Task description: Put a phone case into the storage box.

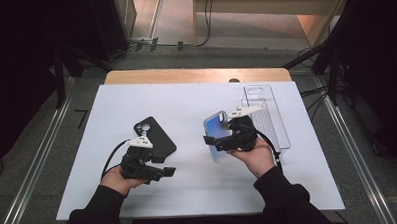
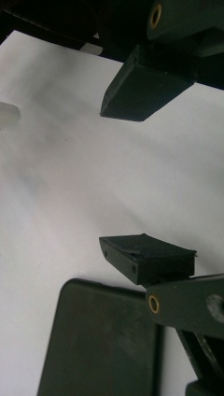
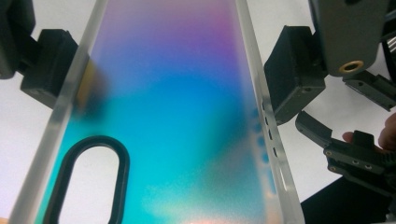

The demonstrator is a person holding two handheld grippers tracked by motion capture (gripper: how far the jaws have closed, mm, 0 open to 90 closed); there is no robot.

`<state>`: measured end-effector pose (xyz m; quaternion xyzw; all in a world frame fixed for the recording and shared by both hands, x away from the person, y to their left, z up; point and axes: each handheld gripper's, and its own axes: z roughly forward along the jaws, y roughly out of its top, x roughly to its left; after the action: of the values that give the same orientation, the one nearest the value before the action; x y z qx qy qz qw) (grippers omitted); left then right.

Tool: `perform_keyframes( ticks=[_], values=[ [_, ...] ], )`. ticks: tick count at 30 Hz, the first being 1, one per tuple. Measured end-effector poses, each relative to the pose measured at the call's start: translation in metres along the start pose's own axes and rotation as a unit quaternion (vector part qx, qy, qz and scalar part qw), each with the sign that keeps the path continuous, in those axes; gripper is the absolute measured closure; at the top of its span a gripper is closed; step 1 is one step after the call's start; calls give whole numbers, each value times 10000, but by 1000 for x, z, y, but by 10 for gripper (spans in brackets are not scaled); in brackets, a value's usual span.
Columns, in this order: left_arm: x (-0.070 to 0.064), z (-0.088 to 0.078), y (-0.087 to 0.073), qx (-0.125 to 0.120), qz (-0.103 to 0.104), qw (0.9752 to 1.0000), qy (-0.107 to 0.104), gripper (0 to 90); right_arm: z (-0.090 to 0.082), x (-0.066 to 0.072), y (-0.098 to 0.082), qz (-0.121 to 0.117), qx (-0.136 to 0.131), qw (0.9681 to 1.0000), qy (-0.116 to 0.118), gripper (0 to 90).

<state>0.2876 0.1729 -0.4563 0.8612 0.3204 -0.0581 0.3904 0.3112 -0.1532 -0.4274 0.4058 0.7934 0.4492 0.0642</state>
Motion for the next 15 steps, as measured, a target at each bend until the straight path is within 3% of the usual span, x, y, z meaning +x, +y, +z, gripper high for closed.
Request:
perform_keyframes(
  ticks=[5,9,15],
  values=[
    [3,-5,-4,-61,-93,9999,63,321,-11,-6,4,2,-45,10000,-5,163],
    [5,-6,-3,-95,-292,9994,130,320,-21,-11,9,87,-101,9999,-78,163],
    [6,-7,-4,-72,-298,9994,189,320,-37,-22,15,235,-215,9992,-248,163]
  ],
)
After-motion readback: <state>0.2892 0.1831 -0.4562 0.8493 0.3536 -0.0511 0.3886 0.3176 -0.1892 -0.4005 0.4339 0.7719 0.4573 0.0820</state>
